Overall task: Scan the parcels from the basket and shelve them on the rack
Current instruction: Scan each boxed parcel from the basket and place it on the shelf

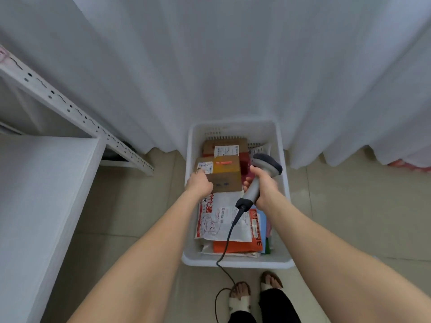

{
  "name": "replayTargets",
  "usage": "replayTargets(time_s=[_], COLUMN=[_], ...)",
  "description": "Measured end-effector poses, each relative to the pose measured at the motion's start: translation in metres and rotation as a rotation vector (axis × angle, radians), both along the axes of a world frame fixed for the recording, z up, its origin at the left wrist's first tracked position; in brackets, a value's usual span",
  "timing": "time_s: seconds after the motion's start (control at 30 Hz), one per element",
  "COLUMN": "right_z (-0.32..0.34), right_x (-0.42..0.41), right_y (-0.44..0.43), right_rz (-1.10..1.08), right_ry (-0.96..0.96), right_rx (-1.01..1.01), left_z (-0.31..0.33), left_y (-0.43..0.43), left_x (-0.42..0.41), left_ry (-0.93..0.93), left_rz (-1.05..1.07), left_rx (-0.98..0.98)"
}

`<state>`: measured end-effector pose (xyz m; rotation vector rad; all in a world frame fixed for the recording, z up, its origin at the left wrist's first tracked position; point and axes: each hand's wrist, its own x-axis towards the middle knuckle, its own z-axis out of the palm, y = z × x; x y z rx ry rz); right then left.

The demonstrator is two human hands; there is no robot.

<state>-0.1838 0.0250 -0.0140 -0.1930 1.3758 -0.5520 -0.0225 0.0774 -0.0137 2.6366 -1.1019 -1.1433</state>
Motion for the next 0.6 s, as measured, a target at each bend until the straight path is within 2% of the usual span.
replayTargets(time_s=[0.13, 0.3, 0.43, 0.6], right_z=[-0.087, -0.174, -0.222, -0.253], right_x=[0.015, 0.036, 0.051, 0.058], right_y=[-0.032, -0.066, -0.079, -0.085], right_rz=[0.083, 0.112, 0.174, 0.187], right_ry=[0.012, 0.015, 0.027, -0.028], right_rx=[0.016, -0.029, -0.079, -0.094], left_z=[-0.085, -0.175, -0.225, -0.258], left_y=[-0.029, -0.059, -0.077, -0.088], left_x=[0.017, 0.042, 0.058, 0.064], left_ry=[0.027, -0.070, -0.146, -0.101], left_rz=[0.092, 0.156, 0.238, 0.316], left_rx=[-0.023, -0.025, -0.039, -0.054])
